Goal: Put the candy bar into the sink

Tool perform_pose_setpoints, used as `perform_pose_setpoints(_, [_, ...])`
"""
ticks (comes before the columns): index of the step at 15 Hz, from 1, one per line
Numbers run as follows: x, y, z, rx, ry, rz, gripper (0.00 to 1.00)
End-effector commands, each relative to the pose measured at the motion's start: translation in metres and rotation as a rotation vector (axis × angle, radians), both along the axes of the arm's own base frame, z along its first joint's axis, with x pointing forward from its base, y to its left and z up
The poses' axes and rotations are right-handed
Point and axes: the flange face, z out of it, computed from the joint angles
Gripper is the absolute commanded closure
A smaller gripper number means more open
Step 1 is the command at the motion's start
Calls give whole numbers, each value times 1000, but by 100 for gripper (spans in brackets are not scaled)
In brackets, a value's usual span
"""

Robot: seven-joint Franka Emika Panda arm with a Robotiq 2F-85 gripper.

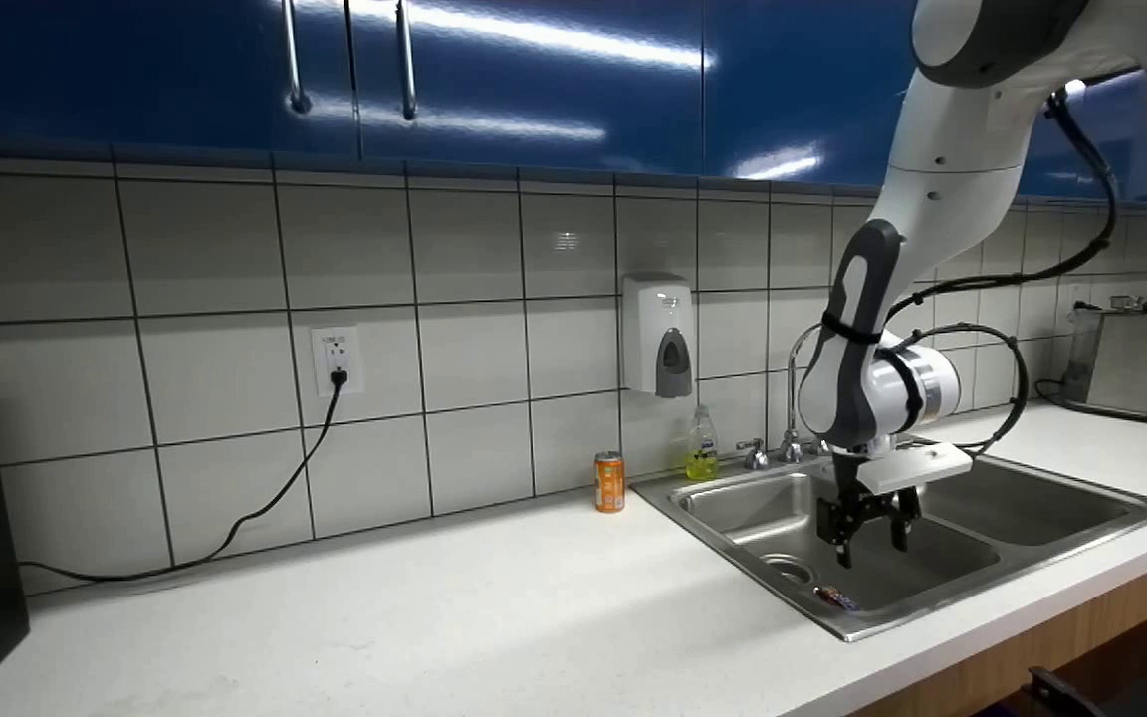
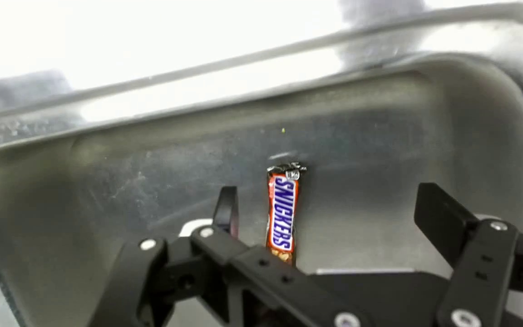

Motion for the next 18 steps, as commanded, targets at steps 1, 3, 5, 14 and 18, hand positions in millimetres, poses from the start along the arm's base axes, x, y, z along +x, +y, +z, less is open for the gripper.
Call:
perform_pose_setpoints(1, [-36, 20, 20, 9, 15, 8, 0])
perform_pose_setpoints(3, [-51, 28, 23, 9, 22, 21, 0])
perform_pose_setpoints(5, [-64, 36, 26, 6, 36, 33, 0])
perform_pose_setpoints(14, [-76, 44, 17, 11, 61, 69, 0])
perform_pose_setpoints(18, [-76, 44, 15, 11, 64, 69, 0])
